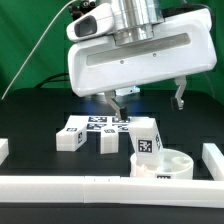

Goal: Assemble stool

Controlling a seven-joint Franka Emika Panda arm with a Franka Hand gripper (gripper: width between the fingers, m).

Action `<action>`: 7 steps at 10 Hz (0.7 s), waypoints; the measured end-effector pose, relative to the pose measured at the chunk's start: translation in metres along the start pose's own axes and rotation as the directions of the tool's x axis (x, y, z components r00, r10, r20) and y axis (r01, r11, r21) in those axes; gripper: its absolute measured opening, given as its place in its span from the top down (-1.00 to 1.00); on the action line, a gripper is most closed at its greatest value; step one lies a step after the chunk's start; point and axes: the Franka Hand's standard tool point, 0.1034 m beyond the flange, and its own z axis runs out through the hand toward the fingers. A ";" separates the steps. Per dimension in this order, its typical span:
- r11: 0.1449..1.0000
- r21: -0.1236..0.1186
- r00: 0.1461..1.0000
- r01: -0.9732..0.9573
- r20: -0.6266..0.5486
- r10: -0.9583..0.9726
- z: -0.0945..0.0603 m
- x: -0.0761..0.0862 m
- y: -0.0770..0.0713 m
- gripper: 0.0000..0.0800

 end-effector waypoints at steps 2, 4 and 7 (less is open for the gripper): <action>1.000 0.000 1.000 0.013 0.003 -0.013 0.001 -0.001 0.000 -0.62; 0.982 -0.016 0.982 0.187 -0.001 -0.187 -0.001 0.002 0.001 -0.62; 0.912 -0.025 0.912 0.410 0.000 -0.410 -0.002 0.004 0.002 -0.62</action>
Offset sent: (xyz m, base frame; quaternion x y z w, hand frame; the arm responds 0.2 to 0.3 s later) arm 0.0137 -0.0032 0.0056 -0.0255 0.0132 -0.2231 0.9744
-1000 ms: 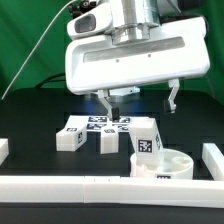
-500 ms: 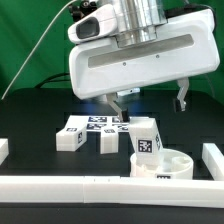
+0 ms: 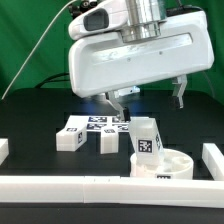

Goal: Assemble stool

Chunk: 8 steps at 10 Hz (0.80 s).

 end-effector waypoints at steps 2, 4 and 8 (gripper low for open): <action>0.993 -0.002 0.993 0.116 0.001 -0.116 0.000 0.000 0.001 -0.62; 0.942 -0.008 0.942 0.336 0.020 -0.336 0.003 -0.003 0.001 -0.62; 0.744 0.008 0.743 0.668 0.053 -0.668 0.015 -0.009 0.003 -0.62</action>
Offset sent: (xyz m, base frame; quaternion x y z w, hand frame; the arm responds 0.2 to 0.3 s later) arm -0.0071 0.0114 -0.0074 0.0090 -0.0087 -0.2894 0.9571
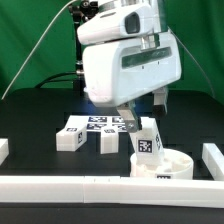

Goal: Assemble stool

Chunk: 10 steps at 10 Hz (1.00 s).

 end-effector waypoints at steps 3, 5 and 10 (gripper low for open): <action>0.996 0.005 0.996 0.085 0.014 -0.085 0.005 -0.001 -0.002 -0.62; 0.997 0.007 0.997 0.074 0.014 -0.074 0.007 0.001 -0.004 -0.38; 0.998 0.008 0.998 0.063 0.014 -0.063 0.008 0.000 -0.004 0.16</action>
Offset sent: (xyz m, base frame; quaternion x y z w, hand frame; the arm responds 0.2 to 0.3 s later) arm 0.0029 0.0107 -0.0015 -0.0107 0.0016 0.0076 0.9999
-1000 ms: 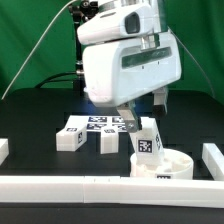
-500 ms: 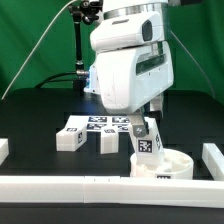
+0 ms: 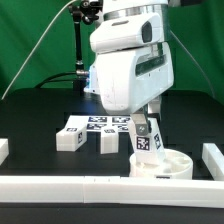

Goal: Assemble stool

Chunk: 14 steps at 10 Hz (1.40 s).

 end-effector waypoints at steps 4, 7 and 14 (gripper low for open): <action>0.981 0.000 0.981 -0.195 -0.003 0.195 0.000 0.000 0.000 0.16; 0.883 -0.017 0.883 -0.469 -0.021 0.469 0.001 0.005 0.000 0.15; 0.407 0.022 0.405 -0.913 -0.067 0.912 0.005 0.023 -0.008 0.15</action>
Offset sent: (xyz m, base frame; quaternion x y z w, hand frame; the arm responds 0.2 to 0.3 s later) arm 0.0000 0.0000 0.0000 0.0000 0.0000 0.1938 0.9810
